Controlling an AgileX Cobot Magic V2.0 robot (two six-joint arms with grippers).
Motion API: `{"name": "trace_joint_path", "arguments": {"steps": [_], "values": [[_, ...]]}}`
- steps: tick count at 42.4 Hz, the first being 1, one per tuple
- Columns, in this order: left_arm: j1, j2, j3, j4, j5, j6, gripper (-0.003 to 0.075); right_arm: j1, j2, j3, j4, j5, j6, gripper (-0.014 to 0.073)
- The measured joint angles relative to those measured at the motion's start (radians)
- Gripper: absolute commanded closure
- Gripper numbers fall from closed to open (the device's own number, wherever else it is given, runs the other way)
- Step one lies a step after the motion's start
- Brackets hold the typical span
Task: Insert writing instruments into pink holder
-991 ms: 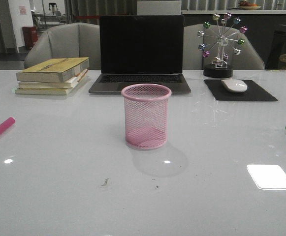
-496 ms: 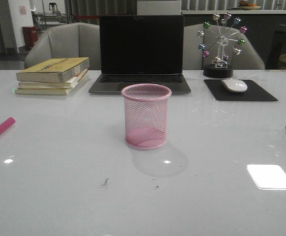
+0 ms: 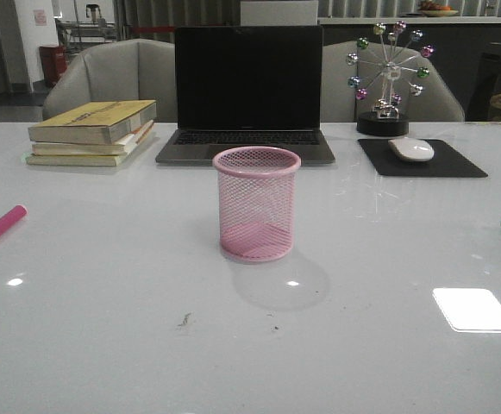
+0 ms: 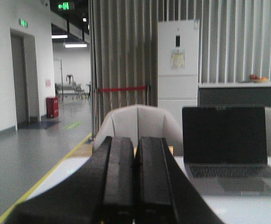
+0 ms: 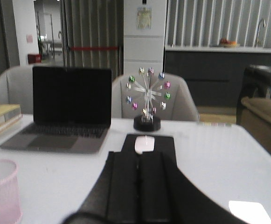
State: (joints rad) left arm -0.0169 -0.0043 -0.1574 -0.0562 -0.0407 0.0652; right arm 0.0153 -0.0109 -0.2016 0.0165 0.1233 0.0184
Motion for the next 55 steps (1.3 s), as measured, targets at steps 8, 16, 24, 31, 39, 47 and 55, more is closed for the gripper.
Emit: {"name": "trace_joint_path", "arguments": {"steps": [8, 16, 24, 31, 39, 47, 55], "values": [[0.0, 0.02, -0.274, 0.0, 0.149, 0.0, 0.0629, 0.0, 0.078, -0.268, 0.0, 0.082, 0.0, 0.0536], [0.0, 0.174, -0.543, 0.0, 0.405, 0.0, 0.0629, 0.0, 0.247, -0.501, 0.0, 0.217, 0.0, 0.0536], [0.0, 0.323, -0.616, 0.0, 0.605, 0.0, 0.0629, 0.0, 0.386, -0.575, 0.0, 0.399, 0.0, 0.0536], [0.0, 0.423, -0.616, 0.0, 0.758, 0.0, 0.0629, 0.0, 0.489, -0.55, 0.0, 0.584, 0.0, 0.0536], [0.0, 0.522, -0.616, 0.0, 0.855, 0.0, 0.0629, 0.0, 0.593, -0.476, 0.0, 0.654, 0.0, 0.0536], [-0.002, 0.587, -0.607, -0.004, 0.882, 0.0, 0.059, 0.0, 0.685, -0.411, 0.0, 0.661, 0.0, 0.0461], [-0.111, 0.598, -0.557, -0.062, 0.839, 0.066, 0.0309, 0.0, 0.782, -0.41, 0.0, 0.658, 0.0, 0.0104]]}}
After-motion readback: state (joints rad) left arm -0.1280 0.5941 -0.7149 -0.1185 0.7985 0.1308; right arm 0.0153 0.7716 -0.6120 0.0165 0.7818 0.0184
